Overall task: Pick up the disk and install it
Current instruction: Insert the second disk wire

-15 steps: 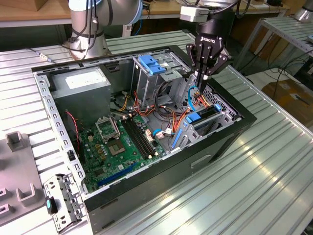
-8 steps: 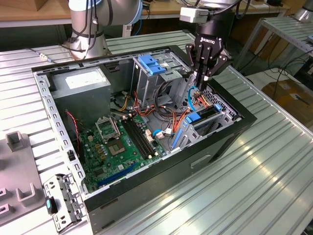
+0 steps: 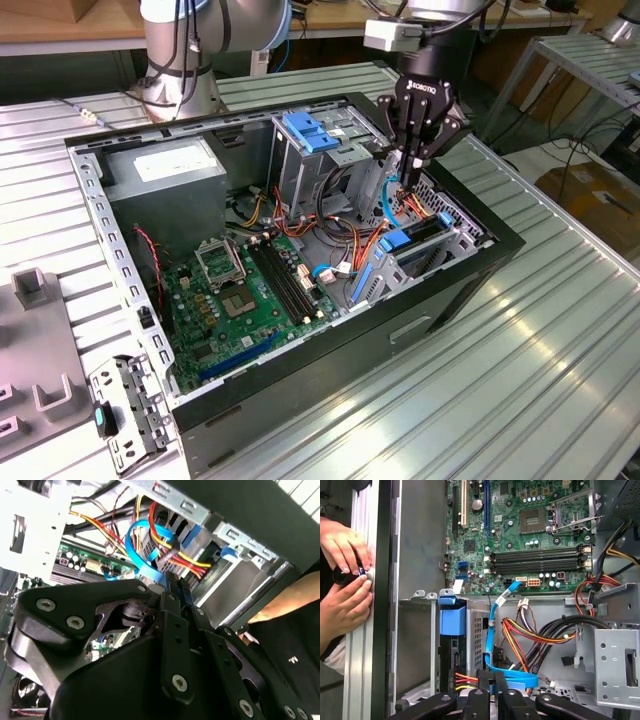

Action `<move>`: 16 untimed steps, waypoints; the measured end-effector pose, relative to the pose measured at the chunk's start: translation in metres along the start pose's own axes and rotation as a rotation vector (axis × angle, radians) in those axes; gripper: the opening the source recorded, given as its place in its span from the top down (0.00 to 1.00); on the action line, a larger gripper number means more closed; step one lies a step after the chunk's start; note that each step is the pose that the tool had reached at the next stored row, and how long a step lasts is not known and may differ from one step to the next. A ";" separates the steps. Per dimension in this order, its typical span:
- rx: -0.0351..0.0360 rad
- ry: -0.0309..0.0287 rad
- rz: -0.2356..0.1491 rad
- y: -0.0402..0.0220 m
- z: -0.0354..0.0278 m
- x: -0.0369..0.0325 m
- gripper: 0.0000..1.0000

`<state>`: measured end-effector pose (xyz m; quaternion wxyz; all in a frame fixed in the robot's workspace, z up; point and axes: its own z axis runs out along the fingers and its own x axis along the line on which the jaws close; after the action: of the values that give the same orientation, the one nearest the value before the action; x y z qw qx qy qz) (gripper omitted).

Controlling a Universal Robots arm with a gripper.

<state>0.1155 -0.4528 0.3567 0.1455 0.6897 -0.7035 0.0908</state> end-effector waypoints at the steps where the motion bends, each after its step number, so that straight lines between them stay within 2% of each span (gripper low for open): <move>1: 0.0024 -0.0002 0.001 0.0022 0.0002 0.0001 0.84; 2: 0.0080 -0.0003 0.003 0.0071 0.0007 0.0004 0.84; 4: 0.0135 -0.0005 0.005 0.0123 0.0013 0.0011 0.84; 9: 0.0150 -0.0013 0.005 0.0137 0.0021 0.0029 0.84; 13: 0.0180 -0.0138 0.005 0.0134 0.0057 0.0131 0.84; 16: 0.0209 -0.0281 0.005 0.0131 0.0089 0.0216 0.84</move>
<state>0.1016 -0.4757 0.3565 0.1282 0.6905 -0.7063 0.0888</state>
